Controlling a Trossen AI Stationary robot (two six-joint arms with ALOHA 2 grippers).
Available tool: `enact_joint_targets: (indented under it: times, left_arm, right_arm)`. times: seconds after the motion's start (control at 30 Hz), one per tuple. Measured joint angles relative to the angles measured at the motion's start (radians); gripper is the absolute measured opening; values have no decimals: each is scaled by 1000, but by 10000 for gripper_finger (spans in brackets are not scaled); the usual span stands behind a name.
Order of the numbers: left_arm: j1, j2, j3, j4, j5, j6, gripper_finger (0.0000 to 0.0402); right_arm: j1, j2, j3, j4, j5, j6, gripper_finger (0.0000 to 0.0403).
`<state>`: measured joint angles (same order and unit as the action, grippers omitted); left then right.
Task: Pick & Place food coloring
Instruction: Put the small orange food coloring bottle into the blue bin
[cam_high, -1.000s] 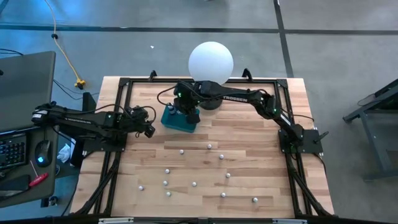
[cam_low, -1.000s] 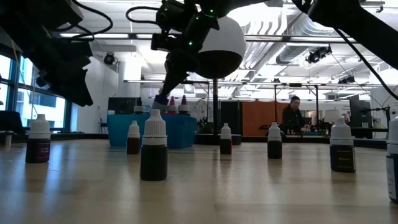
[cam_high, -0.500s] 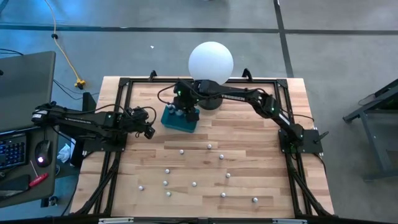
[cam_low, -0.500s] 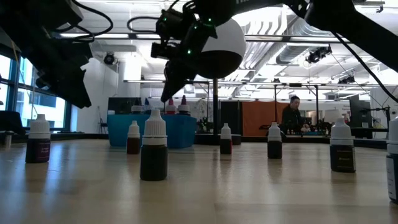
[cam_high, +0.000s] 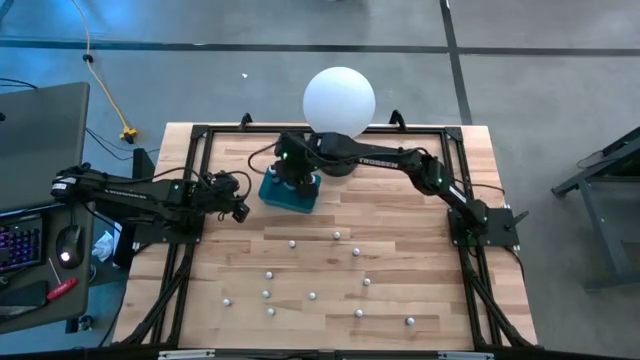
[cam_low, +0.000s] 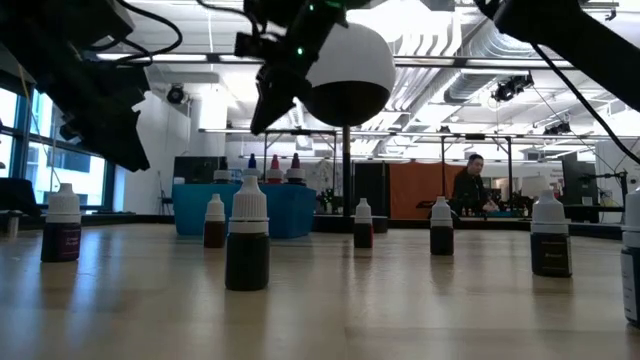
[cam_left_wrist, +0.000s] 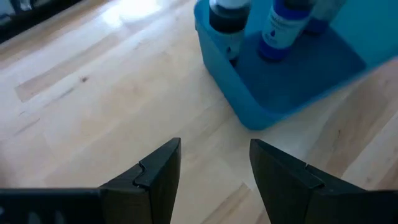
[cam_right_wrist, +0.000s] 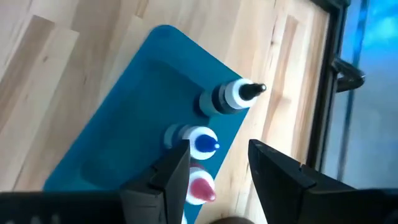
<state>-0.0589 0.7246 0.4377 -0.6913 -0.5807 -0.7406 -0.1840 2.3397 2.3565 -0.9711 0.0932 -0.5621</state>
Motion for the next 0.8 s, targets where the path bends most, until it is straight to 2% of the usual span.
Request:
enact_joint_targets:
  times: [0.1, 0.2, 0.37, 0.43, 0.53, 0.6, 0.67, 0.8]
  left_arm:
    - [0, 7, -13, 39, -33, 3, 188]
    - [0, 19, -38, 66, -20, 3, 188]
    - [0, 36, -41, 68, 27, 3, 188]
    - [0, 31, -12, 67, 73, 31, 188]
    - [0, 21, 63, 71, 218, 120, 188]
    - [-1, 12, 119, 74, 302, 187, 189]
    - [-12, 9, 166, 81, 347, 259, 188]
    - [-42, 8, 201, 79, 322, 315, 188]
  right_arm:
    - [35, -40, -18, -36, 78, -4, 155]
    - [70, -90, -18, -133, 148, 25, 150]
    - [119, -173, -18, -285, 178, 227, 130]
    - [132, -202, -17, -380, 122, 358, 121]
    - [149, -230, -56, -508, -102, 507, 111]
    - [176, -237, -126, -515, -168, 556, 106]
    - [220, -238, -221, -490, -177, 562, 104]
    - [306, -239, -417, -384, -109, 560, 103]
